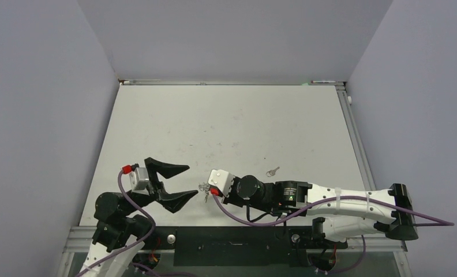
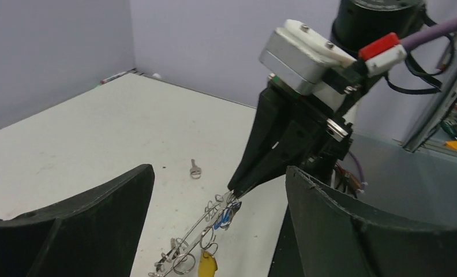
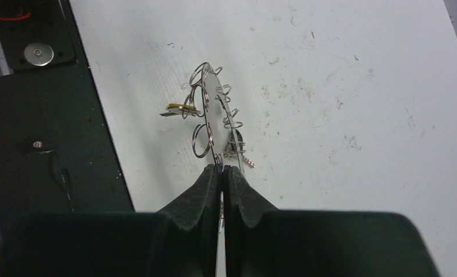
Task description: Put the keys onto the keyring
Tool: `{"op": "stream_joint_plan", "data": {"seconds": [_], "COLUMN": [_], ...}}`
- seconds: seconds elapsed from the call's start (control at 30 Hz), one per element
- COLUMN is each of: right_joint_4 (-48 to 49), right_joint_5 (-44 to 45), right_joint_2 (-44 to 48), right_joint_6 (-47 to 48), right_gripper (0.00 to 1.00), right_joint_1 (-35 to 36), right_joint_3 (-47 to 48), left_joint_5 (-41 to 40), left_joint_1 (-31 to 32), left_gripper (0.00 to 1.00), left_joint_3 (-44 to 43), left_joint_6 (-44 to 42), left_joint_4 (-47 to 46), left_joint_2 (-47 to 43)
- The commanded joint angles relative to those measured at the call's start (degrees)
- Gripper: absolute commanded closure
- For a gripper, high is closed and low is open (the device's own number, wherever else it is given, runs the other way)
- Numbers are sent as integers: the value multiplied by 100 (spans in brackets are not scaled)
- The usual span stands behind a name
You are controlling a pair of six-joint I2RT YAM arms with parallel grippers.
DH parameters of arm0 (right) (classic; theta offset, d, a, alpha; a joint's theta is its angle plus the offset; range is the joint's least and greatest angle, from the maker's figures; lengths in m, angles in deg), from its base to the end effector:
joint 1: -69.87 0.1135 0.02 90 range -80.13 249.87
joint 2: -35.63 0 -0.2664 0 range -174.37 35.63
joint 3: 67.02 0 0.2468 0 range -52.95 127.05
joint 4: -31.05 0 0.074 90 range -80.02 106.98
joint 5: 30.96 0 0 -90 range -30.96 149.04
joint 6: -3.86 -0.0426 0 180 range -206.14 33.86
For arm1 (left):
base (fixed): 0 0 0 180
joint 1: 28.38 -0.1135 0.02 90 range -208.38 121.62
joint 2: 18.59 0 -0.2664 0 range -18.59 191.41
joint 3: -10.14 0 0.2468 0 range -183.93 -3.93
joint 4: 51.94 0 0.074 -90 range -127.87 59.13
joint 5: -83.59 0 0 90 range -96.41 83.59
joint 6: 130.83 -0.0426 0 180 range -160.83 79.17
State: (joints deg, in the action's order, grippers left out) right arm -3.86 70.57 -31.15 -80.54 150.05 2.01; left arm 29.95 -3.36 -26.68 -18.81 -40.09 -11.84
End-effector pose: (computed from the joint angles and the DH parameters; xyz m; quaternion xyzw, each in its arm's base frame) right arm 0.0526 0.2538 0.3056 -0.5588 0.6724 0.2191 0.4332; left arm 0.0545 -0.0533 0.3023 0.2673 0.5502 -0.4749 0.6328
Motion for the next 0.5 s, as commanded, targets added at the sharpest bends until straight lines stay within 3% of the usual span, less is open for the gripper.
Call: {"op": "stream_joint_plan", "data": {"seconds": [0.0, 0.13, 0.37, 0.47], "right_joint_4": [30, -201, -362, -427], "right_joint_5": [-393, -511, -706, -911], "right_joint_2": [278, 227, 225, 253], "right_joint_6": [80, 81, 100, 124], "right_gripper": [95, 95, 95, 95], "right_joint_1": [-30, -12, 39, 50], "right_joint_3": [347, 571, 783, 865], "left_joint_5": [923, 1127, 483, 162], "left_joint_1": [285, 728, 1981, 2354], "left_gripper": [21, 41, 47, 51], "left_joint_3": [-81, -221, -886, -1026], "left_joint_6": [-134, -331, -1839, -2163], "left_joint_4": [-400, -153, 1268, 1459], "left_joint_2": [80, 676, 1653, 2050]}}
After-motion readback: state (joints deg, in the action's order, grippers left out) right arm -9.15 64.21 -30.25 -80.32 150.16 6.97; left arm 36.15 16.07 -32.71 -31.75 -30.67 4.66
